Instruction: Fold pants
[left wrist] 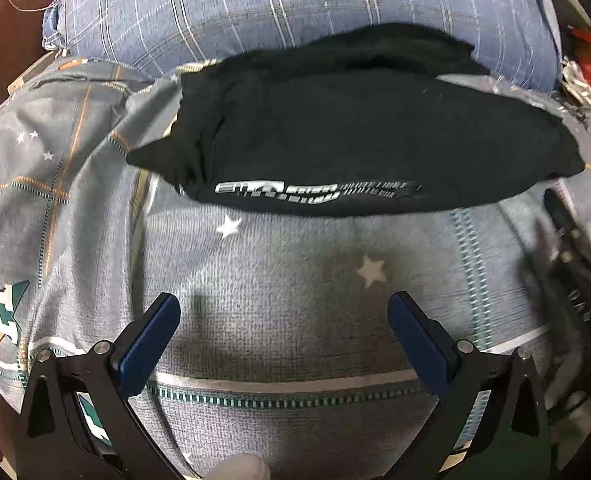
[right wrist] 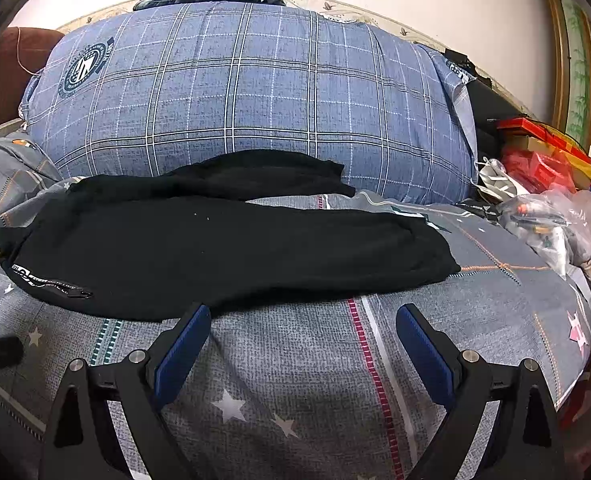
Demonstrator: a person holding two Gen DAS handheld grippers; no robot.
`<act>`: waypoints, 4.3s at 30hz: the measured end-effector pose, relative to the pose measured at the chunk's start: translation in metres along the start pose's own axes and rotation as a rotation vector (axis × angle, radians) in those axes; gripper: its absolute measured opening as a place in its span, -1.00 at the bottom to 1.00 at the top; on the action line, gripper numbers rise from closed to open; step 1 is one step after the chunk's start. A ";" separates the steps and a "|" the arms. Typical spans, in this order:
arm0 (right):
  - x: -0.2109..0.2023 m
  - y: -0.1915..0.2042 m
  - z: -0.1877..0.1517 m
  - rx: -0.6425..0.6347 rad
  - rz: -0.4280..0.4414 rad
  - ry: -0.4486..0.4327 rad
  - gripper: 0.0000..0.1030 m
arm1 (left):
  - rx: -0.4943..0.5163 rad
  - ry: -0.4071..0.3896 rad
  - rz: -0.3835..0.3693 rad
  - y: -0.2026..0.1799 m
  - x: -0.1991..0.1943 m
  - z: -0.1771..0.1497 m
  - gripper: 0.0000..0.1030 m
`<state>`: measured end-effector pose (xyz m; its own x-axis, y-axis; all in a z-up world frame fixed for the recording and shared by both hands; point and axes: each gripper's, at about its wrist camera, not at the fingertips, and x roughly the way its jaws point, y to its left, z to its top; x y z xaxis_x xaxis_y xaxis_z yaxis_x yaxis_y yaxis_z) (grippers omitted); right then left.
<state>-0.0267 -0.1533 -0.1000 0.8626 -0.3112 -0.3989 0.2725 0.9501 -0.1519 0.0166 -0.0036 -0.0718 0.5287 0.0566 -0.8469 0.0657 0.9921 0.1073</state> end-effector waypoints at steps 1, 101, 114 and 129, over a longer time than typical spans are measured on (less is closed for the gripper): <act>0.000 0.000 0.000 -0.001 0.000 0.001 0.85 | 0.000 0.010 0.002 0.000 0.003 -0.001 1.00; 0.205 -0.137 0.227 0.449 0.352 0.330 -0.80 | 0.071 -0.229 -0.232 0.110 0.008 0.208 -0.80; 0.100 -0.224 0.052 0.616 0.369 0.472 -0.78 | 0.177 -0.253 -0.183 0.099 -0.024 0.060 -0.91; 0.064 -0.208 0.053 0.500 0.321 0.387 -0.39 | -0.076 -0.137 -0.257 0.135 -0.006 0.050 -0.48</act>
<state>-0.0056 -0.3698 -0.0464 0.7450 0.0881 -0.6613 0.2735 0.8638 0.4231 0.0646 0.1244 -0.0257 0.6123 -0.2085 -0.7626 0.1515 0.9777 -0.1456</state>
